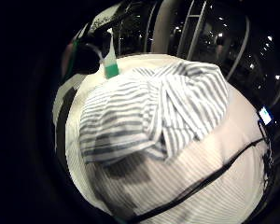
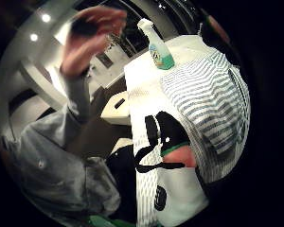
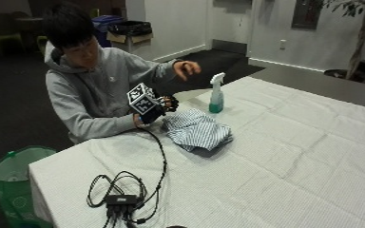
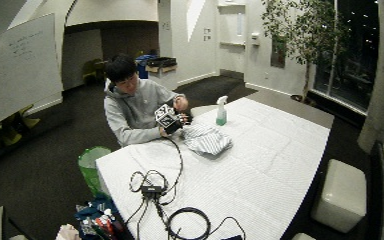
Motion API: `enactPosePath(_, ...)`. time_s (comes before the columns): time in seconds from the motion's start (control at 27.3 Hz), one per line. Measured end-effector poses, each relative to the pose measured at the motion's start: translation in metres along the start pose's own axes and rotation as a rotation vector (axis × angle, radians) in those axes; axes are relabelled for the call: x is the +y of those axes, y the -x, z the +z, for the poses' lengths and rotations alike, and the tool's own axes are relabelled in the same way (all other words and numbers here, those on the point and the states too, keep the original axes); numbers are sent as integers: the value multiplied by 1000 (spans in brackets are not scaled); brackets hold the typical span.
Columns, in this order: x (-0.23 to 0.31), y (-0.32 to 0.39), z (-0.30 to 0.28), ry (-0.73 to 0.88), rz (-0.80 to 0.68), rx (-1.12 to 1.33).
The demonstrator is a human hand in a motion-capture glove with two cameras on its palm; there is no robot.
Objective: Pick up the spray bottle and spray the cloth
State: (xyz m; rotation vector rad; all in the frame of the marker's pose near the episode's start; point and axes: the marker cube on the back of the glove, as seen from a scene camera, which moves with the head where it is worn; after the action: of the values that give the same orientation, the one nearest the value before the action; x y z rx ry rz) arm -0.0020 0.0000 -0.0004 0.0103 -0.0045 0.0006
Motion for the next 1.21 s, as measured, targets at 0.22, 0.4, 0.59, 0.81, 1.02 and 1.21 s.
enactPosePath(0.22, 0, -6, -25, -52, 1, 18)
enactPosePath(0.4, 23, -36, -93, -74, 20, 151)
enactPosePath(0.59, 85, -90, -173, -171, 115, 229)
enactPosePath(0.81, 169, -161, -250, -433, 366, 382)
enactPosePath(1.02, 205, -181, -275, -503, 490, 388)
enactPosePath(1.21, 203, -189, -258, -378, 531, 315)
